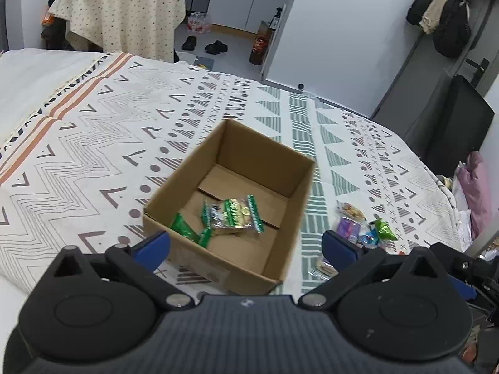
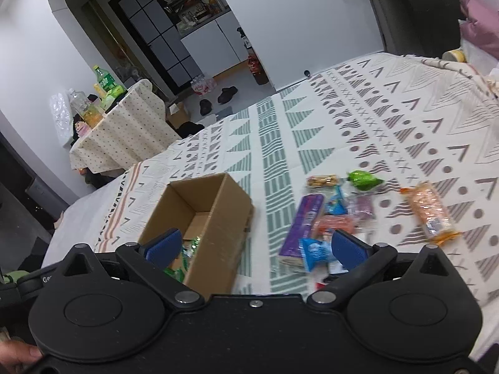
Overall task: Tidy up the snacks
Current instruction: 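Move both grippers back over the snack pile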
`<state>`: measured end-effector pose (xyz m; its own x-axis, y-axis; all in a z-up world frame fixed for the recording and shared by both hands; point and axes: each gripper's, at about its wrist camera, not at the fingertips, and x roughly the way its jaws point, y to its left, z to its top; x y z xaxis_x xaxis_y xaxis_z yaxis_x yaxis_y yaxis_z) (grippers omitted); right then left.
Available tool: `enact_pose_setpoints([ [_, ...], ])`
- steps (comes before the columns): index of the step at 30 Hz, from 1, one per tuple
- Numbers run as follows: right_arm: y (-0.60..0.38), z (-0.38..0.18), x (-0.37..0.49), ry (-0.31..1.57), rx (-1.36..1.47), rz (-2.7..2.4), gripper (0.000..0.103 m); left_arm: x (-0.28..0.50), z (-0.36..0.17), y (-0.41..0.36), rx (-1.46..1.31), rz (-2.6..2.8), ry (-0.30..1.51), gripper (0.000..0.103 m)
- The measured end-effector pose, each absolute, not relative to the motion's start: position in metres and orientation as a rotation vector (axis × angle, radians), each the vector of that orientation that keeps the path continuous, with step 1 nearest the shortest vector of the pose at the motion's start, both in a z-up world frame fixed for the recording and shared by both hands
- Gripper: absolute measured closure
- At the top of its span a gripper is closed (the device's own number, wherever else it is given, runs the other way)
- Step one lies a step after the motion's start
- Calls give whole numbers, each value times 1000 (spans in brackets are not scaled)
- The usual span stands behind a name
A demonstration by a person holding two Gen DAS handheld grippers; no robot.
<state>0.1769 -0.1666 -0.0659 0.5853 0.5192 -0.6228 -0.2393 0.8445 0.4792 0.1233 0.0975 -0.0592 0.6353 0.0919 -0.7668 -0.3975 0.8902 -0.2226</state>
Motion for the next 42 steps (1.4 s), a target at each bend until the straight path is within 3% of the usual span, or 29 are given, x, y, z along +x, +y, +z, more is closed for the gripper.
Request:
enact_pose_setpoints([
  [29, -249, -58, 168, 775, 188, 419, 0, 124, -54, 8, -318, 155, 859, 0],
  [42, -276, -88, 182, 819, 253, 381, 1, 139, -79, -21, -277, 162, 893, 0],
])
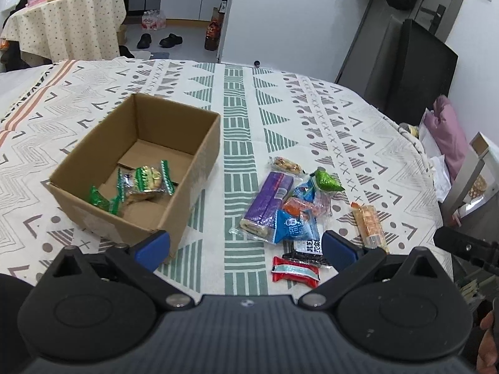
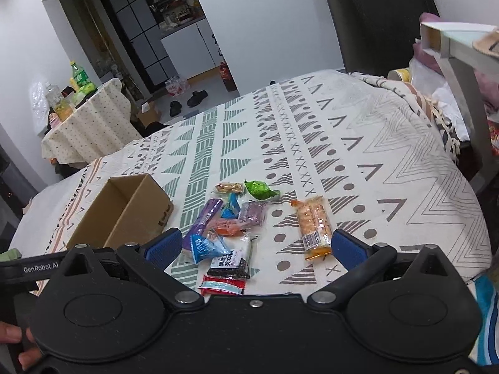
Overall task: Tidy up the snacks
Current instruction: 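Move both grippers back over the snack pile, then grasp the blue packet with the left gripper while the right grasps the orange biscuit pack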
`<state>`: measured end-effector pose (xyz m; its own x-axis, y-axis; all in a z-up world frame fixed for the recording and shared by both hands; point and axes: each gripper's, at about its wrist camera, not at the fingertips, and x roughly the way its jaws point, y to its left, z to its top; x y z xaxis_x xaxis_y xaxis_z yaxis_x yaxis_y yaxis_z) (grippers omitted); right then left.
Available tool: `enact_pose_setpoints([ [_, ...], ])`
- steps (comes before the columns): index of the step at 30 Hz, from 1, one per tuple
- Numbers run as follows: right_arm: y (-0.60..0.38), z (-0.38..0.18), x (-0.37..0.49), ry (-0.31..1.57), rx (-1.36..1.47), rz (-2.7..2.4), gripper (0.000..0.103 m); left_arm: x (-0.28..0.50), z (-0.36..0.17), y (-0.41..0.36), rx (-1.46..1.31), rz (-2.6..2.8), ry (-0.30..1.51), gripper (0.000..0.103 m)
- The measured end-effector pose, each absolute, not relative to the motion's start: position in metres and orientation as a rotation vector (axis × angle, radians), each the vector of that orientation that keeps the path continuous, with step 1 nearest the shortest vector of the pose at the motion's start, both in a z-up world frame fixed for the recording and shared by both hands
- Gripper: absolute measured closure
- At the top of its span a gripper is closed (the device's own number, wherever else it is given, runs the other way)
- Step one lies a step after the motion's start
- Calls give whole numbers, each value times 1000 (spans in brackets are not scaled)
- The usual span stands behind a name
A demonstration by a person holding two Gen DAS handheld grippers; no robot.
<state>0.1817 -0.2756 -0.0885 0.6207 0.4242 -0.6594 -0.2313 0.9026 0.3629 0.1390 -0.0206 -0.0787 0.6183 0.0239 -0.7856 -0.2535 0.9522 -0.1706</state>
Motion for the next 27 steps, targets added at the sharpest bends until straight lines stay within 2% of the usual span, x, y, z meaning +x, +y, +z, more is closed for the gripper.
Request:
enact_pose_setpoints([
  [5, -283, -106, 194, 867, 305, 367, 12, 149, -98, -31, -283, 126, 917, 3],
  [8, -288, -115, 199, 885, 336, 365, 16, 155, -109, -37, -281, 115, 917, 5],
  [18, -292, -139, 227, 918, 344, 311, 18, 188, -134, -51, -310, 119, 919, 14],
  [27, -289, -166, 256, 999, 349, 331, 24, 224, -163, -64, -332, 122, 962, 31],
])
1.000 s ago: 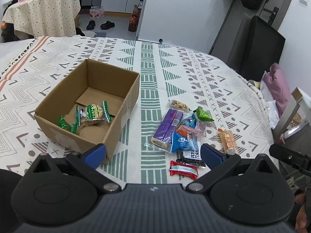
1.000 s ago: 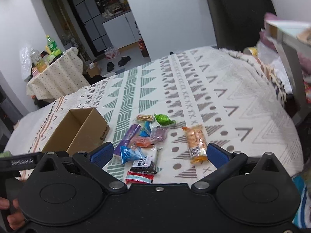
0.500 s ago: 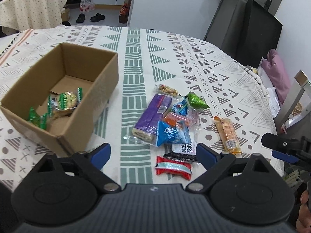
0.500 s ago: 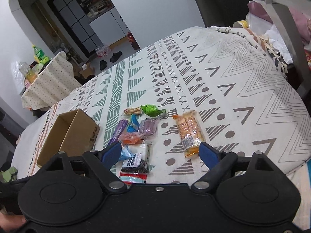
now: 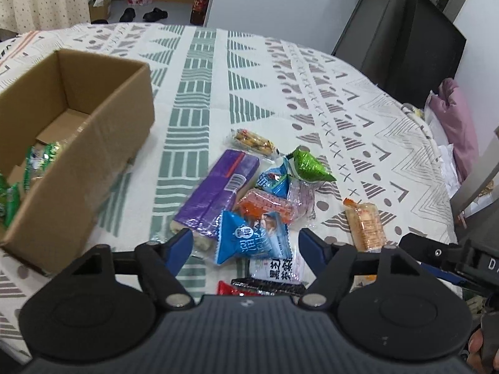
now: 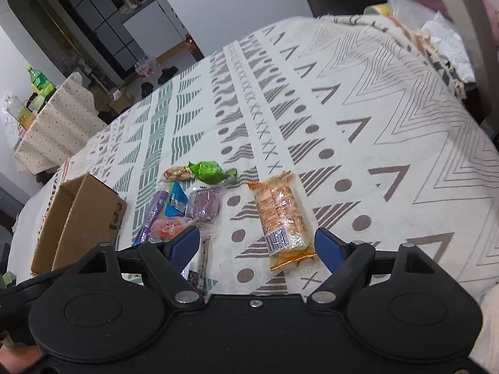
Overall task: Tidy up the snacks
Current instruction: 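Grasp the blue packet with the left gripper while the right grasps the orange biscuit pack, then carry both snacks over the box and open both grippers to drop them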
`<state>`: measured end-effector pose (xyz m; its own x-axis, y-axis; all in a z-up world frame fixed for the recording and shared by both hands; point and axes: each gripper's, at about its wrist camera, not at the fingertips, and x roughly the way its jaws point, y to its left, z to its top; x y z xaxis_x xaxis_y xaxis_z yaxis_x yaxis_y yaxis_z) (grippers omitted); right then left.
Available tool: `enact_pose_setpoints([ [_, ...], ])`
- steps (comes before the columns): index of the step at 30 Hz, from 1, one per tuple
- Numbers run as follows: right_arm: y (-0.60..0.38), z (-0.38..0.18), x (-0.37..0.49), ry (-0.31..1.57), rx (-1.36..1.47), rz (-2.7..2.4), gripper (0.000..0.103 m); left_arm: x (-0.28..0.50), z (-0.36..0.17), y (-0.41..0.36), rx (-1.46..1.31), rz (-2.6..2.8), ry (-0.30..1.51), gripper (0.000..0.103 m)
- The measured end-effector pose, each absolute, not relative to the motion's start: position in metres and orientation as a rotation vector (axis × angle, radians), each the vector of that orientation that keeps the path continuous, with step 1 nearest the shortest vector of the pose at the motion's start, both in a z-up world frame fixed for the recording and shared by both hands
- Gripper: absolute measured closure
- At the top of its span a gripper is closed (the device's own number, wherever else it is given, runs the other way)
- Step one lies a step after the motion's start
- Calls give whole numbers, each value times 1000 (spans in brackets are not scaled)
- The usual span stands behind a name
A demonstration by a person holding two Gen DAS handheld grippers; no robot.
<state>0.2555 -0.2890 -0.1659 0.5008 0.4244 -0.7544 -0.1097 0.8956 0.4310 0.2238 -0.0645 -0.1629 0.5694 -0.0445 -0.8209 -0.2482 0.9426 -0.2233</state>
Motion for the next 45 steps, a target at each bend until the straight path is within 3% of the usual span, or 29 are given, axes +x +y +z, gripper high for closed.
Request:
enact_pose_setpoints([
  [8, -287, -183, 275, 1040, 350, 338, 30, 239, -184, -72, -297, 171, 980, 38],
  [12, -286, -188, 283, 1046, 344, 339, 32, 242, -183, -76, -290, 178, 971, 52],
  [13, -285, -189, 285, 1043, 336, 339, 32, 242, -183, -76, -285, 183, 974, 64],
  [22, -266, -198, 303, 1056, 243, 377, 32, 239, -175, -70, -312, 195, 959, 77],
  [23, -265, -201, 305, 1074, 249, 382, 32, 238, -173, -69, -314, 194, 955, 87],
  [25, -264, -208, 307, 1106, 242, 371, 36, 236, -169, -69, -314, 193, 952, 91],
  [27, -263, -208, 303, 1100, 211, 359, 49, 234, -166, -68, -307, 196, 948, 92],
  [28, -264, -207, 301, 1106, 206, 356, 67, 233, -165, -68, -303, 196, 948, 93],
  [45, -269, -152, 272, 934, 400, 537, 69, 201, -112, -70, -275, 195, 849, 95],
])
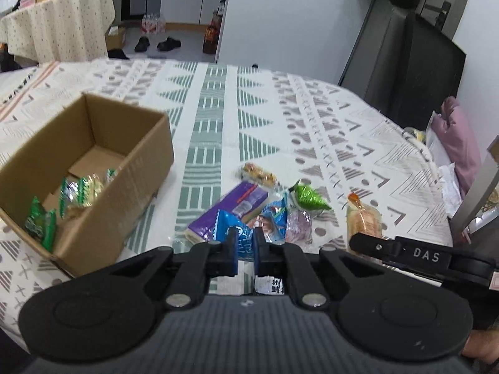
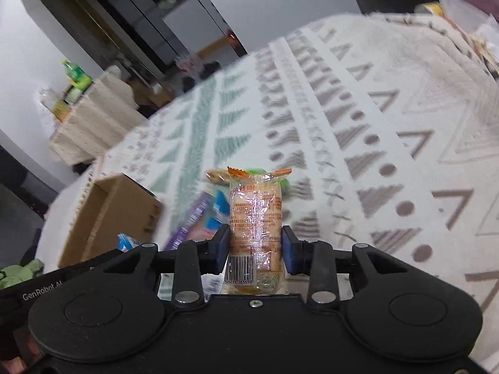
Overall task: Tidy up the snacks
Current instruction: 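Carry both snacks over the box and open both grippers to drop them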
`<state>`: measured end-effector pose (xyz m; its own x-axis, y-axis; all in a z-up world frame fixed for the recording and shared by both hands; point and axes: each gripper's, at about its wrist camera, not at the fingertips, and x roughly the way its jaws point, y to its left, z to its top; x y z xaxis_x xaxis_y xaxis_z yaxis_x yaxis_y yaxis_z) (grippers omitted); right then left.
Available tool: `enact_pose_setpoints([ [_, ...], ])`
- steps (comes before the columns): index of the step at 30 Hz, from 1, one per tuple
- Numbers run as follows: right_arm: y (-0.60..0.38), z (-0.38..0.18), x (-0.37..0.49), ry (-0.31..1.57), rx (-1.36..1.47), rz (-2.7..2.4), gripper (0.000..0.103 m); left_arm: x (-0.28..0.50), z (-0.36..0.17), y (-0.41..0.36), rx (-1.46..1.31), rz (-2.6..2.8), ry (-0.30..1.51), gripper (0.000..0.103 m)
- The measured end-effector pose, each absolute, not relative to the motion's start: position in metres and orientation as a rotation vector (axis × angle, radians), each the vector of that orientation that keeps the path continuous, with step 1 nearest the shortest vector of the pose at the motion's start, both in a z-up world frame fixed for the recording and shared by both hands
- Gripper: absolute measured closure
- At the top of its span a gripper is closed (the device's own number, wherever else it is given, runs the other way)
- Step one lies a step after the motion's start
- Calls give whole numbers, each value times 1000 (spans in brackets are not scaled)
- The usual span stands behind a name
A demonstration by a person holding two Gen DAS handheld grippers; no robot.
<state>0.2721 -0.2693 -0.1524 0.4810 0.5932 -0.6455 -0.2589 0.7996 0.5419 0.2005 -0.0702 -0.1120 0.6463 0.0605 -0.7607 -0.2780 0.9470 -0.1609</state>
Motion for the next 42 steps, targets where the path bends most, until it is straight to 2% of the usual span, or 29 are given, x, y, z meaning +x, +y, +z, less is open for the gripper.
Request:
enact_pose_setpoints([
  [20, -206, -111, 248, 819, 389, 673, 69, 169, -54, -19, -276, 293, 732, 95],
  [42, -143, -77, 232, 727, 317, 681, 69, 145, -47, 68, -360, 338, 698, 96],
])
